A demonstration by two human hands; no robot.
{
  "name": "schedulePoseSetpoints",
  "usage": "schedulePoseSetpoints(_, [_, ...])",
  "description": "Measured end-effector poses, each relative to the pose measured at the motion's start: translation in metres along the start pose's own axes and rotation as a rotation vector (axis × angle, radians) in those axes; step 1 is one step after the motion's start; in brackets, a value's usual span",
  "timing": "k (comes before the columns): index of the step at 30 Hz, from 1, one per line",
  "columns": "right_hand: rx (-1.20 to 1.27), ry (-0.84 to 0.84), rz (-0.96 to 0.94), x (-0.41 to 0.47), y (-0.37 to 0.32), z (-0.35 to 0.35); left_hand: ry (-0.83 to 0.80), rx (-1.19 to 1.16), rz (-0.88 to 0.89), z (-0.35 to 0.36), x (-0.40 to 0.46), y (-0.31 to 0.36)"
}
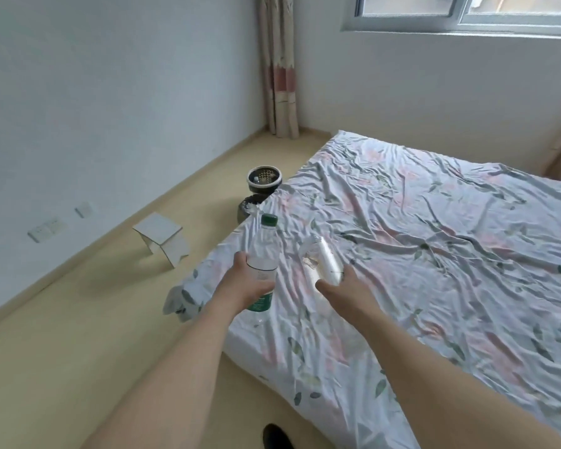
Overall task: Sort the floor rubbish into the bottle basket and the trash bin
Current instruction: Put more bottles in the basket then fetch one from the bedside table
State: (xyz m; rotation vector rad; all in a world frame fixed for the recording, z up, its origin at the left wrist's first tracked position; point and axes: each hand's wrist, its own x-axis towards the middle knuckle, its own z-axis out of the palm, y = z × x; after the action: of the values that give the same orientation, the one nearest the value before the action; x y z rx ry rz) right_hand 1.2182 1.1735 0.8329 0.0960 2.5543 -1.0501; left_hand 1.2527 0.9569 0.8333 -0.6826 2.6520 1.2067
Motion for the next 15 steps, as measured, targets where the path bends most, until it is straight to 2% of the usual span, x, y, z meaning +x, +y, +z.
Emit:
schedulePoseSetpoints(6, [-0.005, -0.105, -0.030, 0.064, -0.131, 0.081, 0.050, 0.020, -0.048, -0.121, 0.079, -0.061])
schedulePoseSetpoints(11, [-0.045, -0.170, -0.060, 0.100, -0.238, 0.161, 0.025, -0.270, -0.144, -0.228, 0.137, -0.141])
schedulePoseSetpoints(15, [-0.014, -0.198, -0.095, 0.133, -0.322, 0.244, 0.013, -0.343, -0.107, -0.318, 0.203, -0.208])
